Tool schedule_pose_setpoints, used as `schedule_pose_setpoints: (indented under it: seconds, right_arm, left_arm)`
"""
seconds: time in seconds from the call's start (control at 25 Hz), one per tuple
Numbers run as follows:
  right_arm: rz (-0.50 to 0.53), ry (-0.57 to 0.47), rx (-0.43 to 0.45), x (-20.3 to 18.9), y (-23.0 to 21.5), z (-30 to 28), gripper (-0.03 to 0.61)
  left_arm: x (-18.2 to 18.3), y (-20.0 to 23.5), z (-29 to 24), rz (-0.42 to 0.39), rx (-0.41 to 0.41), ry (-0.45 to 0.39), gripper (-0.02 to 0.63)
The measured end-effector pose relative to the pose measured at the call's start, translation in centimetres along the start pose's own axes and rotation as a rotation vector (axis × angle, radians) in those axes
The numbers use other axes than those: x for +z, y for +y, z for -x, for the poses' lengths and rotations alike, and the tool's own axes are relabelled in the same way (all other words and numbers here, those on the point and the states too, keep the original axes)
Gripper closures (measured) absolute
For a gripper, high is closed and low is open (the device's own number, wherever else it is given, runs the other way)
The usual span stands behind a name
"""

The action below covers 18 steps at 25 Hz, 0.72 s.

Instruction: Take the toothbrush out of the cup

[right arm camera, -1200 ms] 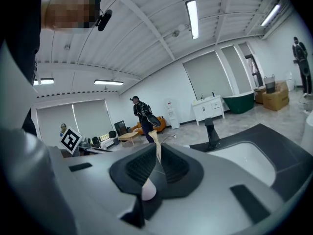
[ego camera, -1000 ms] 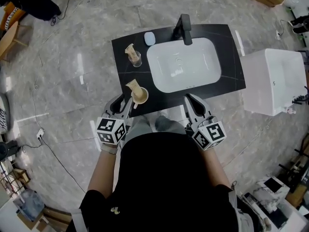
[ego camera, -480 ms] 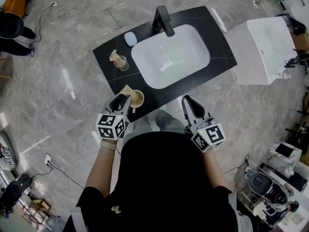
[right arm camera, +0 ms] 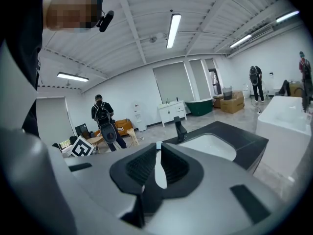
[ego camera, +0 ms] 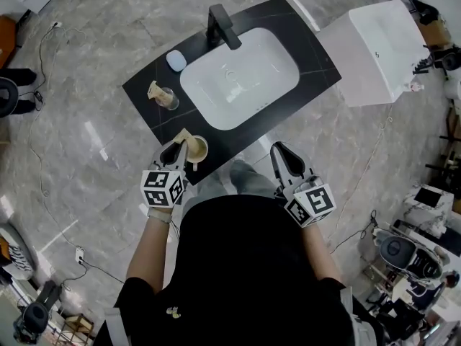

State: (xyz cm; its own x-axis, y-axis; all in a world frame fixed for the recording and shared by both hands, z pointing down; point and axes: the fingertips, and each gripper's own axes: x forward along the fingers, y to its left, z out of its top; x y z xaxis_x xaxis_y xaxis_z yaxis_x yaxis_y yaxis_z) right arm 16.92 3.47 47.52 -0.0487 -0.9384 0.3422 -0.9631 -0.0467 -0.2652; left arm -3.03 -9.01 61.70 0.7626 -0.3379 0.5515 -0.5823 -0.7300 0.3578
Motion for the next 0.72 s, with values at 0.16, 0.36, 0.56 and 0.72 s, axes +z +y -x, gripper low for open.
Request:
schedule_pose_setpoints:
  seconds: [0.16, 0.36, 0.56, 0.72]
  right_arm:
    - [-0.001, -0.002, -0.007, -0.1, -0.1, 0.3, 0.531]
    - [-0.002, -0.008, 0.002, 0.1, -0.1, 0.3, 0.531]
    - [0.001, -0.028, 0.029, 0.7, -0.1, 0.1, 0.531]
    - [0.000, -0.042, 0.052, 1.3, -0.1, -0.5, 0.531]
  left_arm:
    - [0.2, -0.5, -0.1, -0.025, -0.006, 0.011, 0.563]
    - [1.5, -1.0, 0.3, -0.058, -0.011, 0.016, 0.568]
    - [3.7, -1.3, 1.5, -0.038, 0.006, -0.011, 0.568]
    - [6.0, -2.0, 3.0, -0.039, 0.011, -0.036, 0.568]
